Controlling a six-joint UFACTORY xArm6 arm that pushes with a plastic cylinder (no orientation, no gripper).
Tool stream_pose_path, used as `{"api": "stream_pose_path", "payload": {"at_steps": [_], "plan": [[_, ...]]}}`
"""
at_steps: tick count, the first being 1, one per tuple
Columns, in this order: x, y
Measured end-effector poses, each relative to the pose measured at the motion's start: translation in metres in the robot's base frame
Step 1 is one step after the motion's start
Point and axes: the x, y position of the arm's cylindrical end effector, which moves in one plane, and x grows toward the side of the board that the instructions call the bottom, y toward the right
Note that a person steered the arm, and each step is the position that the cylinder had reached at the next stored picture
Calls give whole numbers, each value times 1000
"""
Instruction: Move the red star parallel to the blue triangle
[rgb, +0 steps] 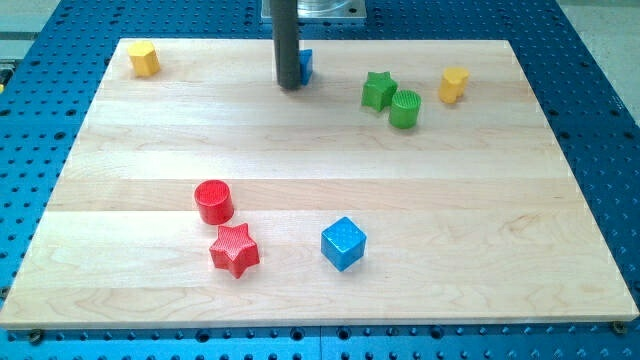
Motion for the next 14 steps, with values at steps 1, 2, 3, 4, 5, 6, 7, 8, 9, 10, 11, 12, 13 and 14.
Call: {"api": "stream_pose_path", "payload": {"at_steps": [1, 2, 3, 4, 5, 6, 7, 8, 9, 10, 11, 12, 13, 14], "plan": [[-21, 32], [5, 22], [13, 14], [58, 1], [98, 23], [182, 15], [249, -25], [309, -28], [344, -46], [346, -60], [339, -89], [310, -89], [280, -26], [209, -6]]}}
